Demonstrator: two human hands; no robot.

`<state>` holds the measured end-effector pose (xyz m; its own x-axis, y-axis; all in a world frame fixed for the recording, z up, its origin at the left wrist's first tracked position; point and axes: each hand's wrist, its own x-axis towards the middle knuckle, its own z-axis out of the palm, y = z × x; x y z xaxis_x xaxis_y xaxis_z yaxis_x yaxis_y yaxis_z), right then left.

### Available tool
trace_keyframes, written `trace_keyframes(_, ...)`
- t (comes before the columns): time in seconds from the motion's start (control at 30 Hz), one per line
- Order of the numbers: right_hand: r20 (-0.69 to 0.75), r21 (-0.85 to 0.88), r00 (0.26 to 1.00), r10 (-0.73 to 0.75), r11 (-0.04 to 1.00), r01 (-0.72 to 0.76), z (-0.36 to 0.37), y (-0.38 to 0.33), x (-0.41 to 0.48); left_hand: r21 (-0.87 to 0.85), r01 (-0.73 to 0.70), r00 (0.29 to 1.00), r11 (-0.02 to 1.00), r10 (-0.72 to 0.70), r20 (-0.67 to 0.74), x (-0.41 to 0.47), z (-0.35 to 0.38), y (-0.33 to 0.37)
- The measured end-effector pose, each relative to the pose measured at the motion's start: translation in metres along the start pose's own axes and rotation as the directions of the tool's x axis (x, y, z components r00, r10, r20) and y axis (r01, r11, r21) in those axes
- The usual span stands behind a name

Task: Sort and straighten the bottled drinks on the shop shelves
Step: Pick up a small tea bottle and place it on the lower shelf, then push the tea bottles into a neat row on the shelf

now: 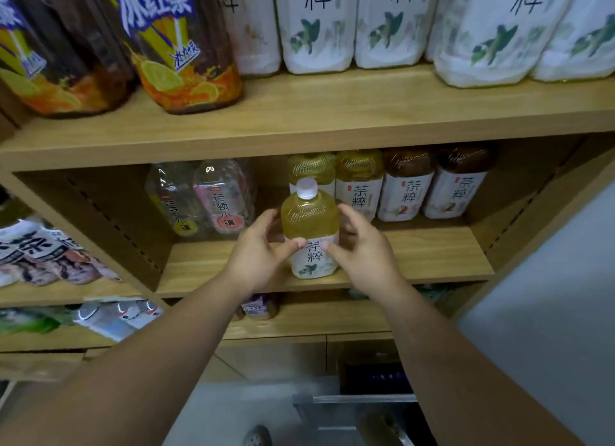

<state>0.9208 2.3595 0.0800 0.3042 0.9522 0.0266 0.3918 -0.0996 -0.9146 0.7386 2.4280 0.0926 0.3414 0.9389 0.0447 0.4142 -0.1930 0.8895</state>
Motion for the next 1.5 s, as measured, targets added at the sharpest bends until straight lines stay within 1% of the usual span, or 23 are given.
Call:
trace_keyframes(0.1,0.001,-0.047,1.0,-0.002,0.999,0.002,0.011,0.015,0.002,-0.04,-0.023,1.0,0.999,0.023,-0.013,0.001,0.003,-0.009)
trace_keyframes(0.23,-0.086,-0.106,0.994,-0.071,0.992,0.062,0.023,0.026,0.014,-0.075,0.009,1.0,0.997,-0.01,-0.019,0.013,0.007,-0.012)
trace_keyframes(0.37,-0.126,-0.134,0.99,-0.057,0.99,0.04,0.023,0.028,0.03,-0.12,0.055,0.998,0.991,-0.057,-0.008,0.029,0.01,-0.008)
trace_keyframes(0.47,-0.128,-0.121,0.992,-0.02,0.993,0.005,0.024,0.029,0.038,-0.087,0.045,0.999,0.995,-0.044,0.014,0.04,0.01,-0.01)
trace_keyframes(0.67,-0.142,-0.097,0.988,-0.056,0.994,0.043,0.026,0.032,0.045,-0.062,0.074,0.997,0.995,-0.075,-0.004,0.047,0.013,-0.016)
trace_keyframes(0.73,-0.149,-0.088,0.988,-0.031,0.996,0.018,0.027,0.033,0.045,-0.059,0.082,0.997,0.995,-0.082,0.0,0.048,0.014,-0.017)
trace_keyframes(0.83,-0.159,-0.12,0.987,-0.005,0.993,-0.014,0.028,0.03,0.045,-0.035,0.094,0.996,0.995,-0.094,-0.004,0.05,0.013,-0.017)
trace_keyframes(0.97,-0.131,-0.19,0.991,0.0,0.981,-0.025,0.031,0.026,0.039,-0.013,0.078,0.997,0.997,-0.078,-0.022,0.04,0.012,-0.015)
trace_keyframes(1.07,-0.182,-0.172,0.983,-0.016,0.985,-0.016,0.026,0.014,0.024,-0.006,0.064,0.995,0.998,-0.065,-0.072,0.016,0.003,-0.011)
trace_keyframes(1.13,-0.245,-0.149,0.968,-0.055,0.989,0.019,0.02,-0.003,0.008,-0.012,0.044,0.994,0.999,-0.045,-0.104,-0.006,-0.01,-0.007)
trace_keyframes(1.2,-0.298,-0.109,0.948,-0.114,0.99,0.085,0.016,-0.029,-0.011,-0.058,0.029,0.983,0.998,-0.039,-0.181,-0.028,-0.026,-0.001)
trace_keyframes(1.27,-0.308,-0.035,0.932,-0.192,0.981,0.19,0.016,-0.058,-0.028,-0.059,-0.014,0.965,0.998,-0.002,-0.264,-0.046,-0.048,0.01)
trace_keyframes(1.33,-0.303,0.03,0.915,-0.266,0.957,0.288,0.017,-0.09,-0.037,-0.006,-0.076,0.941,0.997,0.07,-0.33,-0.059,-0.072,0.029)
trace_keyframes(1.4,-0.319,0.061,0.881,-0.349,0.92,0.386,0.018,-0.124,-0.04,0.019,-0.164,0.899,0.986,0.158,-0.409,-0.068,-0.1,0.05)
trace_keyframes(1.5,-0.399,0.068,0.786,-0.472,0.84,0.539,0.017,-0.17,-0.031,0.029,-0.26,0.801,0.965,0.232,-0.552,-0.07,-0.142,0.073)
